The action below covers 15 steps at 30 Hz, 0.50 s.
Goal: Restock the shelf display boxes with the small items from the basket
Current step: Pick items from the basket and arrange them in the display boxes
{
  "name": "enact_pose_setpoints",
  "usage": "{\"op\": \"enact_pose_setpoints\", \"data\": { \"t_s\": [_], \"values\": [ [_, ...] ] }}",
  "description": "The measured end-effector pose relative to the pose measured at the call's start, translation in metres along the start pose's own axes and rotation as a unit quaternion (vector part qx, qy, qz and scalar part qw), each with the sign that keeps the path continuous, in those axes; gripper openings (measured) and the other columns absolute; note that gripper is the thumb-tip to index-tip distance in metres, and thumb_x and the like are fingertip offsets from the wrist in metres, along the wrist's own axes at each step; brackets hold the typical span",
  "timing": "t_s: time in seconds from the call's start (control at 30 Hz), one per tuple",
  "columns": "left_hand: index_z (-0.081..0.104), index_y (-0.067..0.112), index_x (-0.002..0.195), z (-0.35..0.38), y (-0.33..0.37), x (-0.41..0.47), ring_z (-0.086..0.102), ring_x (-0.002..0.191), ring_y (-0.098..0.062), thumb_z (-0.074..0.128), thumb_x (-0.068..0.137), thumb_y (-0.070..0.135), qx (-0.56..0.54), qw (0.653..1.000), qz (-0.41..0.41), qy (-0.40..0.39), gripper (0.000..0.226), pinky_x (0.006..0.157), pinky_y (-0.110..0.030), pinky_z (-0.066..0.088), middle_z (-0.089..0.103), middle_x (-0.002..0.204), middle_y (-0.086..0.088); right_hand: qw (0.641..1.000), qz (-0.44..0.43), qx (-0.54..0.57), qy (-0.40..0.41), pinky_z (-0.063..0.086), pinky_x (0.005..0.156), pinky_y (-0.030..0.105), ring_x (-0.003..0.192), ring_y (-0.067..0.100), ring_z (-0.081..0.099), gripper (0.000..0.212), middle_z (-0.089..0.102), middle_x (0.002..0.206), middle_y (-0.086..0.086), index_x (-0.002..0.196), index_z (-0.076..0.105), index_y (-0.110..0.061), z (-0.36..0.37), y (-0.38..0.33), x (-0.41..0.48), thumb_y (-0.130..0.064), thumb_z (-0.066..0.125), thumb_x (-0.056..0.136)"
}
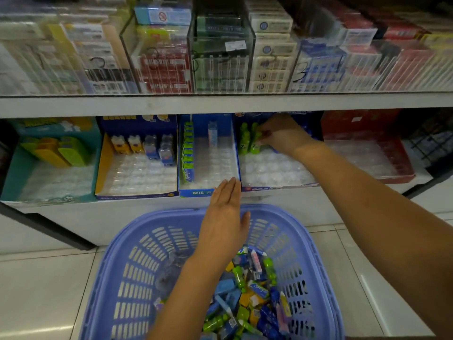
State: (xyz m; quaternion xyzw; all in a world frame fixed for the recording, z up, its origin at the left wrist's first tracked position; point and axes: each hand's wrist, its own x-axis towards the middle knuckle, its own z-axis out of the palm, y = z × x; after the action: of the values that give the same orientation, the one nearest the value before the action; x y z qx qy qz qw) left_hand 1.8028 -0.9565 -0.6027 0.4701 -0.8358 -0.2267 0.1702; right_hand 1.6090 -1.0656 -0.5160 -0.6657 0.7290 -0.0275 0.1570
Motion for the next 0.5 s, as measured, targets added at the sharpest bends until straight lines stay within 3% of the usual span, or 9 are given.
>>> {"op": "enact_pose_setpoints", "data": {
  "t_s": [0.1,0.2,0.27,0.37,0.43,0.5],
  "values": [
    [0.004,0.014,0.153,0.001,-0.001,0.0,-0.006,0.148,-0.014,0.046,0.1,0.03,0.003,1.0,0.003,-0.003,0.07,0.118,-0.023,0.0,0.0,0.161,0.002,1.0,0.023,-0.008,-0.014,0.037,0.063,0.023,0.103,0.026,0.055,0.018,0.056,0.103,0.015,0.096,0.057,-0.005,0.0,-0.007,0.004,-0.022,0.061,0.09],
    [0.007,0.013,0.152,-0.004,-0.001,0.002,-0.002,0.148,-0.015,0.046,0.1,0.028,0.016,1.0,0.009,-0.008,0.067,0.118,-0.023,0.002,0.004,0.161,-0.001,0.999,0.022,-0.025,-0.005,0.042,0.086,0.026,0.115,0.03,0.053,0.04,0.056,0.123,0.019,0.122,0.058,-0.003,-0.004,-0.01,0.0,-0.023,0.064,0.089],
    [0.011,0.013,0.152,-0.009,0.0,-0.001,0.002,0.148,-0.015,0.046,0.1,0.026,0.0,1.0,0.012,-0.009,0.065,0.118,-0.023,0.005,0.008,0.161,-0.001,0.999,0.017,-0.037,0.005,0.042,0.091,0.029,0.116,0.031,0.051,0.041,0.055,0.125,0.018,0.125,0.056,-0.005,-0.005,-0.012,-0.006,-0.024,0.062,0.09],
    [0.03,0.015,0.148,-0.013,0.001,-0.013,0.024,0.142,-0.016,0.048,0.099,0.024,-0.095,0.994,-0.001,0.049,0.053,0.113,-0.024,0.023,0.028,0.155,-0.001,0.998,0.015,-0.03,0.061,0.044,0.085,0.026,0.113,0.032,0.054,0.029,0.058,0.111,0.018,0.11,0.059,-0.001,-0.004,-0.021,-0.03,-0.023,0.06,0.09],
    [0.048,0.016,0.135,-0.01,-0.003,-0.023,0.045,0.124,-0.018,0.049,0.099,0.023,-0.138,0.983,0.003,0.119,0.037,0.098,-0.027,0.04,0.048,0.138,-0.003,0.992,0.004,0.023,0.126,0.045,0.081,0.028,0.101,0.03,0.058,0.03,0.063,0.106,0.019,0.103,0.063,0.001,0.004,-0.029,-0.059,-0.023,0.065,0.086],
    [0.058,0.012,0.12,0.002,-0.012,-0.03,0.056,0.105,-0.02,0.051,0.098,0.02,-0.148,0.984,-0.001,0.103,0.025,0.086,-0.03,0.047,0.059,0.119,-0.006,0.989,0.009,0.1,0.109,0.048,0.073,0.032,0.083,0.027,0.063,0.031,0.068,0.091,0.018,0.089,0.068,0.001,0.021,-0.034,-0.095,-0.028,0.072,0.08]
  ]
}}
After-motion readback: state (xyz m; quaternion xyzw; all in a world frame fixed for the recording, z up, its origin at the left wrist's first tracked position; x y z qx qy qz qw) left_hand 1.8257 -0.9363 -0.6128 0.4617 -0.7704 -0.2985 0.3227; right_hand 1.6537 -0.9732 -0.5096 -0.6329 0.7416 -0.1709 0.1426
